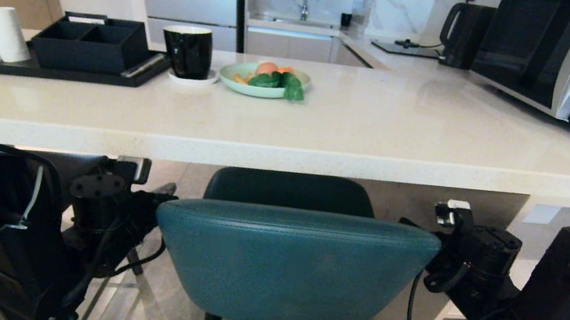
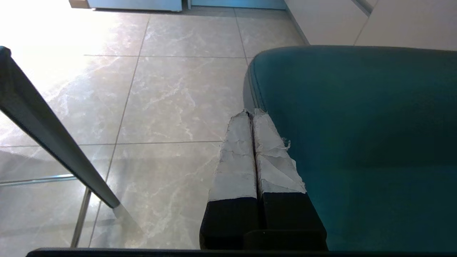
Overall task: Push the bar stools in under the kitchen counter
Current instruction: Pull the blue chair out from under the dining table
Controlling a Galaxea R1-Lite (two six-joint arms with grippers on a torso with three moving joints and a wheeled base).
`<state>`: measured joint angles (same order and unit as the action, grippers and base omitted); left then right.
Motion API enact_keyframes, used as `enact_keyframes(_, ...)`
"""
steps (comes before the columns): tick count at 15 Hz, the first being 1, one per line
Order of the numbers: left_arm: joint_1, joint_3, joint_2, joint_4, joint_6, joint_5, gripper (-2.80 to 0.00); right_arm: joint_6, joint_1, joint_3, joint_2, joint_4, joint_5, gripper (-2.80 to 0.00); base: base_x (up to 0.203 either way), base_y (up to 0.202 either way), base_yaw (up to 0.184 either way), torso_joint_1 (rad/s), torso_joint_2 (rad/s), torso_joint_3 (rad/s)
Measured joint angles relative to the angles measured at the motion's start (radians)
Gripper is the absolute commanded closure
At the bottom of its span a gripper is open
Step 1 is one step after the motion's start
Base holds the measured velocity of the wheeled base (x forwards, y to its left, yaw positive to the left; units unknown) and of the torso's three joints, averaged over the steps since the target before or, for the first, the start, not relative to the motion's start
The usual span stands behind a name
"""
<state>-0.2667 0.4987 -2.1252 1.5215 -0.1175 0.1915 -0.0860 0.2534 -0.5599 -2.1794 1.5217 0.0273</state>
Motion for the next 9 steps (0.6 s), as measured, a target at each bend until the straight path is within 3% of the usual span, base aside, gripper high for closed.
enact_keyframes(5, -0.058, 0.015, -0.006, 0.0, 0.0, 0.037, 0.0, -0.035, 0.034, -0.061, -0.003, 0.0, 0.027, 0.0, 0.0, 0.0, 0.0, 0.0, 0.0, 0.0)
enact_keyframes(9, -0.092, 0.007, -0.013, 0.002, -0.001, 0.06, 0.0, -0.036, 0.057, -0.03, -0.003, 0.0, 0.058, 0.0, 0.0, 0.0, 0.0, 0.0, 0.0, 0.0)
